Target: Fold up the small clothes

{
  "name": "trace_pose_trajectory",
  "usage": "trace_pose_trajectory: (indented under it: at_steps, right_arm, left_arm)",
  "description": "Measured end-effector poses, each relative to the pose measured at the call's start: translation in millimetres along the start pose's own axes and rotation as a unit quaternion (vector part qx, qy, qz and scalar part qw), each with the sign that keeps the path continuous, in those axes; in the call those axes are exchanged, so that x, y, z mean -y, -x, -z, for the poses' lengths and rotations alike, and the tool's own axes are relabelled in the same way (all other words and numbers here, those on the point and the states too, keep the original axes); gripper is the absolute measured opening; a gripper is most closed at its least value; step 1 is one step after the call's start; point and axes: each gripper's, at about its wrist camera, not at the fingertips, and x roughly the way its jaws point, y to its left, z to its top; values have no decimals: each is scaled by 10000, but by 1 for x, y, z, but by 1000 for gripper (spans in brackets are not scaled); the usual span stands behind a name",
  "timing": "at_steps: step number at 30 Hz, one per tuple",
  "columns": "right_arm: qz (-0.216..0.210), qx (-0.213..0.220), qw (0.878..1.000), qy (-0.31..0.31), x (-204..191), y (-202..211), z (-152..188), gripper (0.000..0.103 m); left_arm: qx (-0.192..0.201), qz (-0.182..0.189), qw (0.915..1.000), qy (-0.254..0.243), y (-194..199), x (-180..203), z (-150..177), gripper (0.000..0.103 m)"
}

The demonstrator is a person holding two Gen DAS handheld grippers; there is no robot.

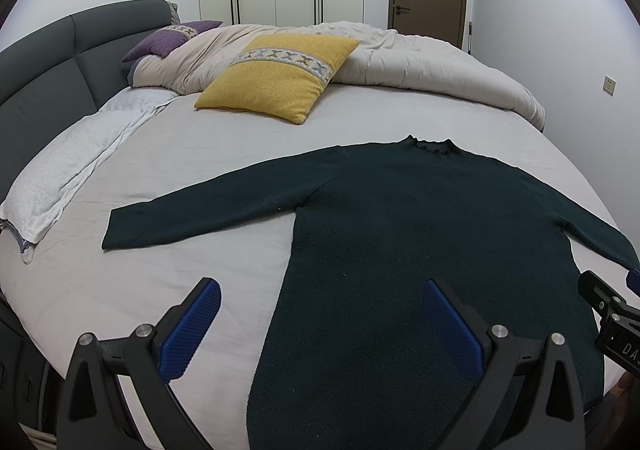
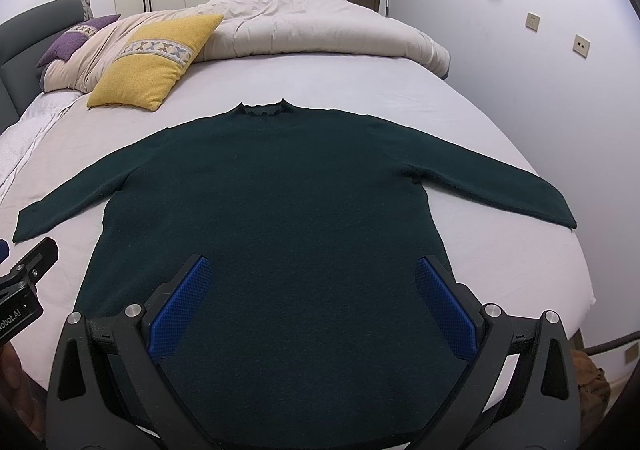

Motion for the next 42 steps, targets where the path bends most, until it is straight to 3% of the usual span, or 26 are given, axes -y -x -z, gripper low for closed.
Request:
trace_pose_trajectory:
  at_steps: [20,29,32,35,38,41,42]
  right_arm:
    - [-5,-58,10000,19,-8,-11,9,103]
    - [-138,-111,9996,-203,8,-23,6,103]
    - [-394,-119,9968,-689,46,-35,-3,103]
    - [-650,-24,9845,-1629,119,-55,-9,103]
    - [-587,18,9614,-2690,210,-81,-4,103]
    - [-327,14,9283,-3703,307,-108,11,99]
    - [-223,-30,9166,-3992,335,-118,18,93]
  left_arm:
    - [-46,4,10000,23,-5,-1,12,103]
    - [-275,36,9995,130,-22,4,13,103]
    - [-616,394,9969,300,-37,3,14,103]
    - [-825,600,9942,342,-50,7,15,103]
    - [-859,711,9931,366,-61,13,15,103]
    - [-1132,1014,9872,485,-78,18,11,103]
    - [-1166,1061,9862,499,-83,21,10,103]
